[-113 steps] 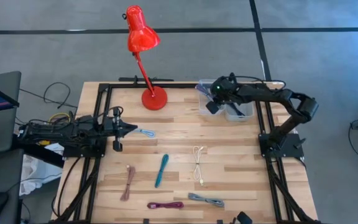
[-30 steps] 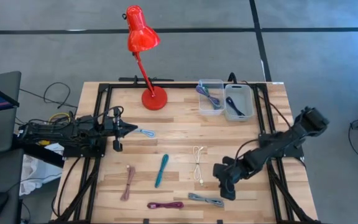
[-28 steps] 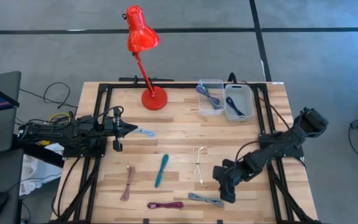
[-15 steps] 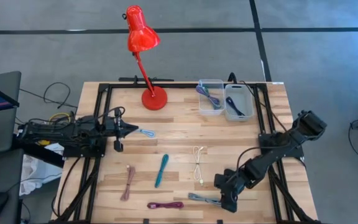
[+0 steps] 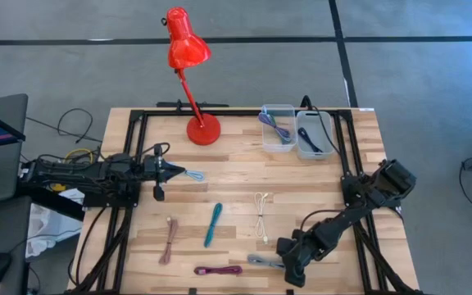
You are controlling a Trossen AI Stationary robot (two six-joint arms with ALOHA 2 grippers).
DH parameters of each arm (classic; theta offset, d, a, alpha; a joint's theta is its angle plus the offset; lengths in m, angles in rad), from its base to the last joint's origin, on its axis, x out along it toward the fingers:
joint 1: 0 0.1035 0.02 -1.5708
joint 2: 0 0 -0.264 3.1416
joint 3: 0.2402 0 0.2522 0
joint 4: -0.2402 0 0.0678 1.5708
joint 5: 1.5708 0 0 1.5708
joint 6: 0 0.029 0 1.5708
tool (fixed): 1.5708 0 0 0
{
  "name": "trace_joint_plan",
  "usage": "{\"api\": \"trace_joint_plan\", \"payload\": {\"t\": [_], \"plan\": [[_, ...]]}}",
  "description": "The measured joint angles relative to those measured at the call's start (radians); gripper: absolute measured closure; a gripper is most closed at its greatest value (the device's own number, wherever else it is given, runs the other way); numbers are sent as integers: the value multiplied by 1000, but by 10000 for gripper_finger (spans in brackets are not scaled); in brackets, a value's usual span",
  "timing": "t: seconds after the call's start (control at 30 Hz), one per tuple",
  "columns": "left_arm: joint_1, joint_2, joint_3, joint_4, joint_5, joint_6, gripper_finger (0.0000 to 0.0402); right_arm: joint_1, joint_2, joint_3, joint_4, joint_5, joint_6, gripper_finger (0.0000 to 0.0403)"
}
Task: Pick & Place USB Port
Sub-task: Put the black and white charger cable into the gray bin
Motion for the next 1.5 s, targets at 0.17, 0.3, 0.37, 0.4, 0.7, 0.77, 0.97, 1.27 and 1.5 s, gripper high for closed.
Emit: {"api": "trace_joint_plan", "payload": {"t": [0.17, 0.3, 0.37, 0.4, 0.7, 0.77, 0.97, 1.27, 1.5], "plan": [[0, 11, 0, 0, 0, 0, 396, 2, 57, 42, -18, -16, -3, 241], [0, 11, 0, 0, -1, 0, 396, 1, 84, 57, -42, -35, -25, 265], [0, 11, 0, 1, 0, 0, 396, -3, 84, 57, -52, -20, -30, 290], [0, 11, 0, 0, 0, 0, 396, -3, 84, 57, -59, -18, -34, 306], [0, 11, 0, 0, 0, 0, 396, -2, 64, 57, -57, -18, -124, 380], [0, 11, 0, 0, 0, 0, 396, -2, 50, 56, -62, -17, -129, 383], [0, 11, 0, 0, 0, 0, 396, -2, -18, 51, -145, 76, -160, 393], [0, 11, 0, 0, 0, 0, 396, -19, -195, 52, -449, 246, -126, 398], [0, 11, 0, 0, 0, 0, 396, -63, -327, 52, -658, 381, -126, 399]]}}
